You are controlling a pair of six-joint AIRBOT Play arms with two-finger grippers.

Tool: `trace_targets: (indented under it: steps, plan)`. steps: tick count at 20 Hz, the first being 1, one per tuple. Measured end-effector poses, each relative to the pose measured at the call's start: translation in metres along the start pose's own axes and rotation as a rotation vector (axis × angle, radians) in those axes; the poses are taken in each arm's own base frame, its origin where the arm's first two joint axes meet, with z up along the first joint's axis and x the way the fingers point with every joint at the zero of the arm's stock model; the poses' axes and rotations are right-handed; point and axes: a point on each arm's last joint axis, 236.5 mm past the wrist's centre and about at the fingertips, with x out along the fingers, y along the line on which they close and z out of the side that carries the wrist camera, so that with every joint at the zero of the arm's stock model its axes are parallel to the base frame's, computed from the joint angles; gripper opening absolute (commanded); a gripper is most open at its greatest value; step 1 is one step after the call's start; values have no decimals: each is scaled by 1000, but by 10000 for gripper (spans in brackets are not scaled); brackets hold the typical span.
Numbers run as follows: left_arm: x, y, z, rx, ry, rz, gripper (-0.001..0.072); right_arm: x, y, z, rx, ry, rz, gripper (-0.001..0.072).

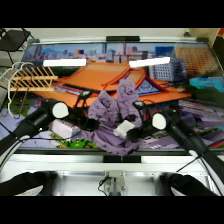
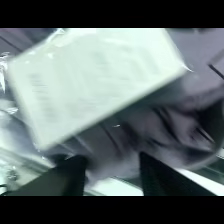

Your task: Fold the shirts.

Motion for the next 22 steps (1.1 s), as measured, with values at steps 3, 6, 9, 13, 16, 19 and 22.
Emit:
trace_targets:
  steps: [3,6,9,13,16,19,22]
  plan:
    - [12,5,-7,2,16,0,68,13,9,-13,51,56,46,461]
    - [16,8,-9,26,17,2,69,17,14,-24,106,103,63,261]
    - [17,10,-9,52,14,2,69,19,12,-18,160,82,58,65]
    - [13,8,-4,98,-1,-1,68,8,19,-3,162,28,71,65]
    - [-4,6,11,138,-34,-8,69,-35,33,18,90,-71,90,64]
    - [-37,7,33,162,-92,-12,69,-90,47,30,24,-180,101,65]
    - [-67,10,51,165,-143,-10,123,-116,55,24,18,-199,118,64]
